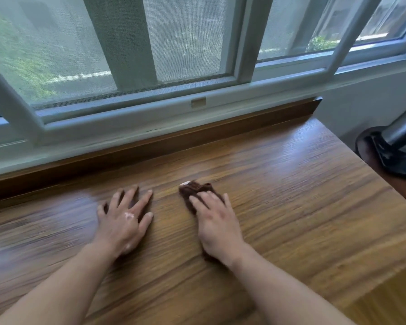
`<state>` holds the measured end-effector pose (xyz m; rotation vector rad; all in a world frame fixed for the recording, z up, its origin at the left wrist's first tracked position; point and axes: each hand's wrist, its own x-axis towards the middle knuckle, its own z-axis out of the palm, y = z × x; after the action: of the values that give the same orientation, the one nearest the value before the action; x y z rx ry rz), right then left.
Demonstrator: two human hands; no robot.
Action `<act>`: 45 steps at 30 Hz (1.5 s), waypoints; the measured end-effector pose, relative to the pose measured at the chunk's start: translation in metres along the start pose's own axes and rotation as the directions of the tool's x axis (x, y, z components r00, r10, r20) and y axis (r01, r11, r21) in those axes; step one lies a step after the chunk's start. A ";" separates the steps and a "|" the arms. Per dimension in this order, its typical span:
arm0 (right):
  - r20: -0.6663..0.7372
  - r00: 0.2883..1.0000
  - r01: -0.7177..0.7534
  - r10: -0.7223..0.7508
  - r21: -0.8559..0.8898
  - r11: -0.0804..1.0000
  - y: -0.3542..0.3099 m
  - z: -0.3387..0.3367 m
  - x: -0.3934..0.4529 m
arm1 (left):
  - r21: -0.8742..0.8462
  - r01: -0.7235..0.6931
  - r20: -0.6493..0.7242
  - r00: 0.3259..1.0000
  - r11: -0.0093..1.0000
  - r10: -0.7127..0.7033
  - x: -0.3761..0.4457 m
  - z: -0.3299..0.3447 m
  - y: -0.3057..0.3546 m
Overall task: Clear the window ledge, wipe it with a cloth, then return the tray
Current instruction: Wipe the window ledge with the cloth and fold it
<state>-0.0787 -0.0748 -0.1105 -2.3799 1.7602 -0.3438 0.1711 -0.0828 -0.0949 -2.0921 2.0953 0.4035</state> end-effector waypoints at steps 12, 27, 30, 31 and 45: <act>-0.060 0.914 -0.406 0.402 -0.103 0.908 0.187 -0.057 -0.037 | 0.056 -0.071 0.069 0.995 0.996 0.067 -0.039 0.006 -0.008; -0.106 0.993 -0.040 0.054 0.130 0.991 -0.066 0.014 -0.123 | -0.012 -0.097 0.103 0.990 0.995 0.098 -0.049 0.009 -0.004; -0.077 0.996 0.056 -0.047 0.118 0.991 -0.117 0.027 -0.154 | 0.009 -0.088 0.086 0.993 0.996 0.087 -0.053 0.011 -0.004; -0.068 0.994 0.091 -0.084 0.112 0.990 -0.124 0.027 -0.162 | 0.009 -0.097 0.086 0.992 0.995 0.096 -0.055 0.012 -0.003; -0.073 0.909 -0.414 0.411 -0.036 0.909 0.112 -0.044 -0.164 | 0.011 -0.218 0.091 0.972 0.976 0.216 -0.055 0.019 -0.023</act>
<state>-0.2400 0.0494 -0.1117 -1.9669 2.2606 -0.3189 0.1932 -0.0243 -0.0983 -1.8034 2.2712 0.4913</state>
